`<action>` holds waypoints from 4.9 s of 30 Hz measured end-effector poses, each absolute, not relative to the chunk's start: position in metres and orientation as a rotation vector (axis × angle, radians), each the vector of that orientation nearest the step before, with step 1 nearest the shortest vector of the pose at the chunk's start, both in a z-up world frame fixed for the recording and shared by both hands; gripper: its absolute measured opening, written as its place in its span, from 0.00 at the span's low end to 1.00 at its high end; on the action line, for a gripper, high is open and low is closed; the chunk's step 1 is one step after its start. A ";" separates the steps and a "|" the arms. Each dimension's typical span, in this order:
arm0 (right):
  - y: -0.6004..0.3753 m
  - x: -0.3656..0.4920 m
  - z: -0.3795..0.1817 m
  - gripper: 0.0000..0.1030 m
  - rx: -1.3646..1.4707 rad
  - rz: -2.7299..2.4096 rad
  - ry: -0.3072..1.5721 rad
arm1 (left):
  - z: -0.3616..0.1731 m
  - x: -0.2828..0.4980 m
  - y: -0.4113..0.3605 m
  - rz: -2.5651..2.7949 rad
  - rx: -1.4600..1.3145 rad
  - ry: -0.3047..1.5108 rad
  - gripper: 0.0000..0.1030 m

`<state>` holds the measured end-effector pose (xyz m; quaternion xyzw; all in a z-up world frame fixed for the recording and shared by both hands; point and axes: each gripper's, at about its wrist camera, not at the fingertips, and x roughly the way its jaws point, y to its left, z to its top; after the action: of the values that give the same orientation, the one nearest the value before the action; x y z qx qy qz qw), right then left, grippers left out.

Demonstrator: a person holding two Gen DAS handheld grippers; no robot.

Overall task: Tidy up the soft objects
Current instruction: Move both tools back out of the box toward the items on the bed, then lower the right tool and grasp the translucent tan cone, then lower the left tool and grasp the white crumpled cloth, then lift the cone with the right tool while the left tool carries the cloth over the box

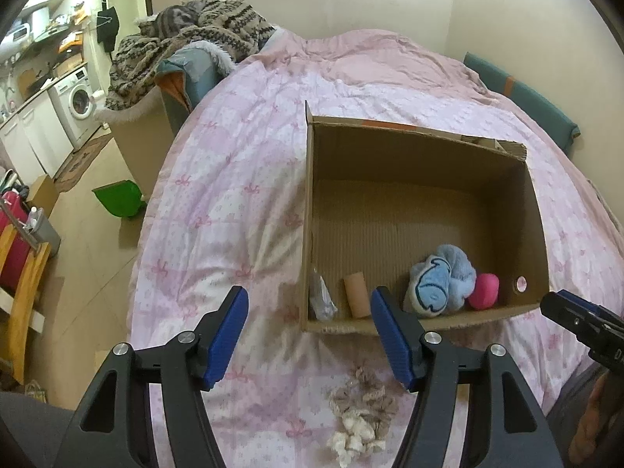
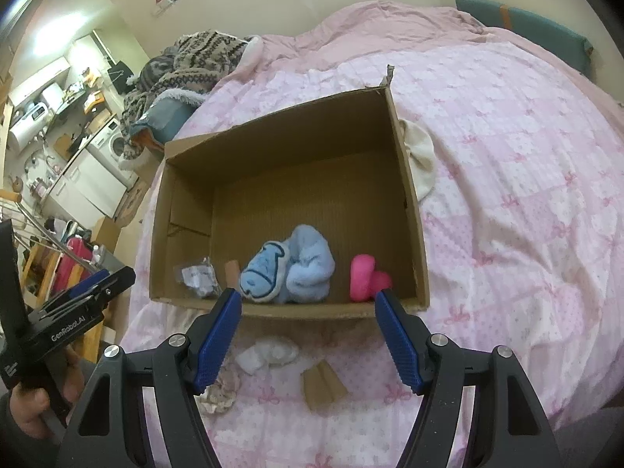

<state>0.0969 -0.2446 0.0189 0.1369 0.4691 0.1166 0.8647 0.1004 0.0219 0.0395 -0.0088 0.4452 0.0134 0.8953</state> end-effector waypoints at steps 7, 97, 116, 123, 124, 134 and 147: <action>-0.246 0.082 0.013 0.73 0.322 0.235 1.011 | 0.038 0.084 0.021 0.034 -0.033 0.938 0.60; -0.203 0.073 -0.039 0.12 0.160 0.245 1.235 | -0.041 0.053 0.014 -0.007 -0.047 1.370 0.15; -0.233 0.049 0.021 0.12 0.344 0.314 1.059 | 0.041 0.046 0.044 0.096 -0.140 0.998 0.15; -0.243 0.051 0.052 0.12 0.359 0.332 0.992 | 0.075 0.057 0.035 0.078 -0.106 0.918 0.15; -0.244 0.052 0.056 0.12 0.359 0.333 0.986 | 0.078 0.059 0.032 0.084 -0.085 0.911 0.15; -0.244 0.084 0.069 0.13 0.251 0.304 0.940 | 0.093 0.096 0.012 0.050 0.006 0.864 0.15; -0.256 0.129 0.054 0.13 0.286 0.301 0.914 | 0.088 0.155 0.001 0.020 0.037 0.857 0.15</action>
<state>0.1293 -0.2563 0.0536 0.1373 0.4380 0.1445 0.8766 0.1547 0.0005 0.0884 0.0182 0.4154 0.0097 0.9094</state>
